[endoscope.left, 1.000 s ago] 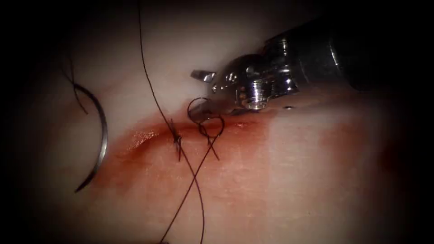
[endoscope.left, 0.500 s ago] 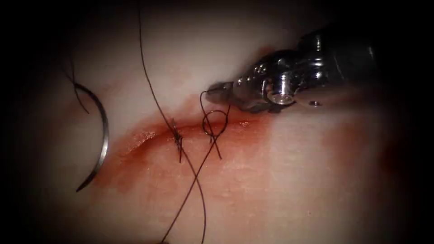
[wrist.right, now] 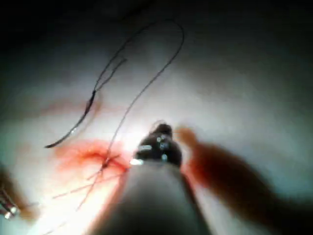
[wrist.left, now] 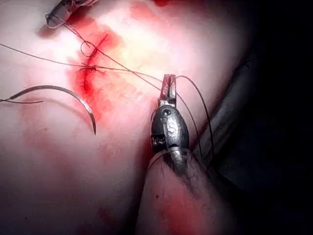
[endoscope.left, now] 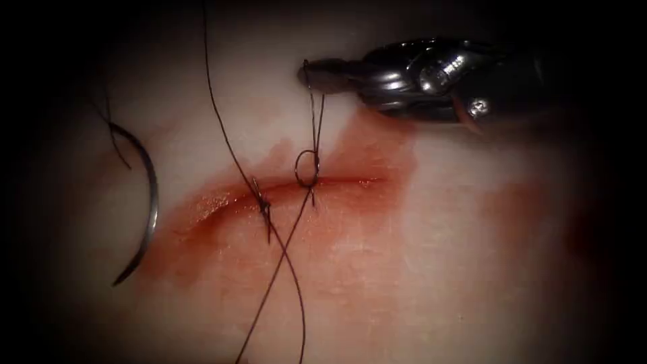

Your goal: Wound Closure

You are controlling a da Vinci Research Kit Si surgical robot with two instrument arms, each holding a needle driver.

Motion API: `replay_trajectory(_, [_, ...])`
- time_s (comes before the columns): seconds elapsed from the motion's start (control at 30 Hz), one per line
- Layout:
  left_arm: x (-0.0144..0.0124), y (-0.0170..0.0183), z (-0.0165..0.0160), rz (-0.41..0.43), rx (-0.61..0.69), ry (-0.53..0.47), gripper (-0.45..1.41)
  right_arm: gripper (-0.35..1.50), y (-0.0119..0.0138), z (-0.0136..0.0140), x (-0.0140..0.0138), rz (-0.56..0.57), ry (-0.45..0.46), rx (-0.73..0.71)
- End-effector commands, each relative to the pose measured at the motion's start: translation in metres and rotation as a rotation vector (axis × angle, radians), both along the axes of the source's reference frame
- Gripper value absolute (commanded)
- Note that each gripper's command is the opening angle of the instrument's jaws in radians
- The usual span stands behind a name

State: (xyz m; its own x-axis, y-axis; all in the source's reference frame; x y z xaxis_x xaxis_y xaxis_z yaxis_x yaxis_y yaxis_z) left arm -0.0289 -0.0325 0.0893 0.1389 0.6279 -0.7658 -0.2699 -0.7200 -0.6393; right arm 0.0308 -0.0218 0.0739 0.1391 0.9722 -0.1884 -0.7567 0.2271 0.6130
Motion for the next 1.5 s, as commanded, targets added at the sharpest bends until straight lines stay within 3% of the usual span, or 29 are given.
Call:
replay_trajectory(0.03, [-0.0008, -0.0009, 0.0002, 0.001, 0.004, -0.002, -0.45, -0.35, -0.0009, 0.0003, 0.0010, 0.040, 0.009, 0.034])
replay_trajectory(0.47, [-0.0048, -0.0038, -0.0036, 0.052, 0.011, -0.031, -0.45, -0.35, -0.0026, 0.0010, 0.0015, 0.161, 0.009, 0.199])
replay_trajectory(0.8, [-0.0049, -0.0054, -0.0041, 0.065, 0.018, -0.040, -0.45, -0.35, -0.0018, 0.0032, 0.0015, 0.265, 0.017, 0.357])
replay_trajectory(1.5, [-0.0069, -0.0088, -0.0037, 0.081, 0.060, -0.037, -0.45, -0.35, -0.0027, 0.0039, 0.0022, 0.244, 0.013, 0.373])
